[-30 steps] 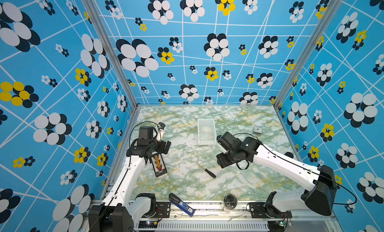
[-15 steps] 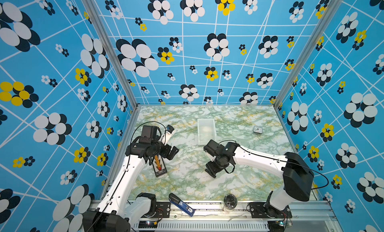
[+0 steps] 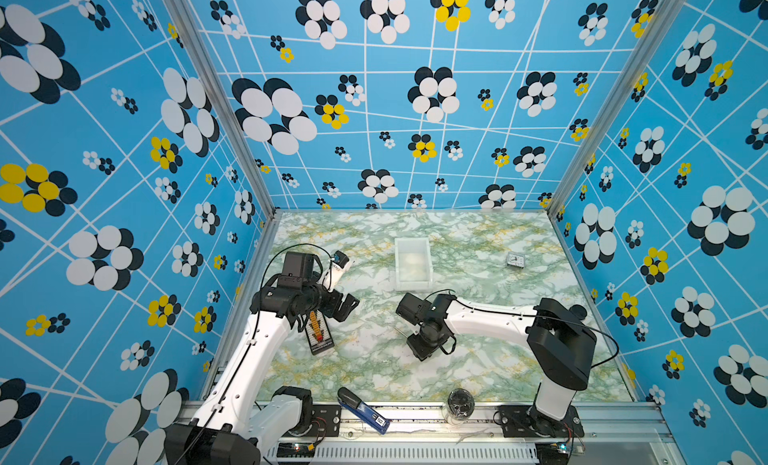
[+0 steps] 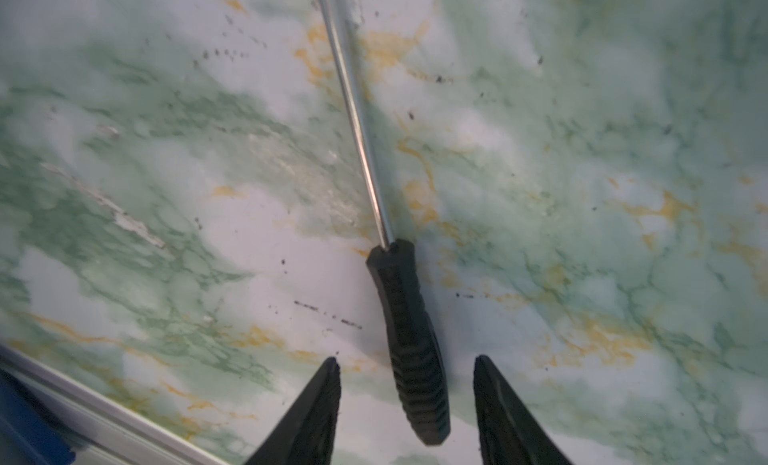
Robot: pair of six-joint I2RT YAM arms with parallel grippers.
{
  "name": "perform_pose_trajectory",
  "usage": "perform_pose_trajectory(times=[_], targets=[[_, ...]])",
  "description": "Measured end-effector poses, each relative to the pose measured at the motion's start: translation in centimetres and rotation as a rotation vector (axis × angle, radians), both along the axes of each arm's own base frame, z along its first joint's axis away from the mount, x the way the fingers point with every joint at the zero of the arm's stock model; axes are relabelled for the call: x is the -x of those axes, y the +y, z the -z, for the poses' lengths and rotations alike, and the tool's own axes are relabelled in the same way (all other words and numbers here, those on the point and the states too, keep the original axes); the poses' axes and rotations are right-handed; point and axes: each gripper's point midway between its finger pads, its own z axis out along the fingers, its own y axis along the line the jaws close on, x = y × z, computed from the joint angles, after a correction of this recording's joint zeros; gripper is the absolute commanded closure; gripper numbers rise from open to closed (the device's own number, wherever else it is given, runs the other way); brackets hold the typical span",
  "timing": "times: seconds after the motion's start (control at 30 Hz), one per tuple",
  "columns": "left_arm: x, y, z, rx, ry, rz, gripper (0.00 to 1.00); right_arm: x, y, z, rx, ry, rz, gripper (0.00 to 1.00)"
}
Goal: Put the screwdriver in the bin
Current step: 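Lower the right gripper and close it on the screwdriver handle, then lift the screwdriver with the right gripper and carry it over the white bin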
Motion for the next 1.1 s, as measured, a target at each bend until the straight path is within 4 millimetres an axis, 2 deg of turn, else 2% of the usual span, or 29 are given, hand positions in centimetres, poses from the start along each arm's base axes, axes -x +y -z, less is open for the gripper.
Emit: perform_pose_trajectory(times=[0.1, 0.3, 0.5, 0.97, 1.1], targets=[[0.0, 0.0, 0.0, 0.000, 0.000, -0.001, 0.01, -0.4, -0.4, 0.7, 0.034, -0.015, 0.002, 0.58], [0.0, 0.0, 0.0, 0.000, 0.000, -0.001, 0.01, -0.8, -0.6, 0.7, 0.053, -0.052, 0.000, 0.60], [-0.1, 0.0, 0.0, 0.004, 0.000, -0.006, 0.01, -0.8, -0.6, 0.7, 0.046, -0.076, -0.003, 0.75], [-0.6, 0.0, -0.3, 0.003, -0.016, -0.024, 0.01, -1.0, -2.4, 0.4, 0.063, -0.149, -0.006, 0.81], [-0.8, 0.2, -0.2, -0.003, -0.015, -0.039, 0.01, -0.9, -2.5, -0.4, 0.044, -0.163, -0.018, 0.81]])
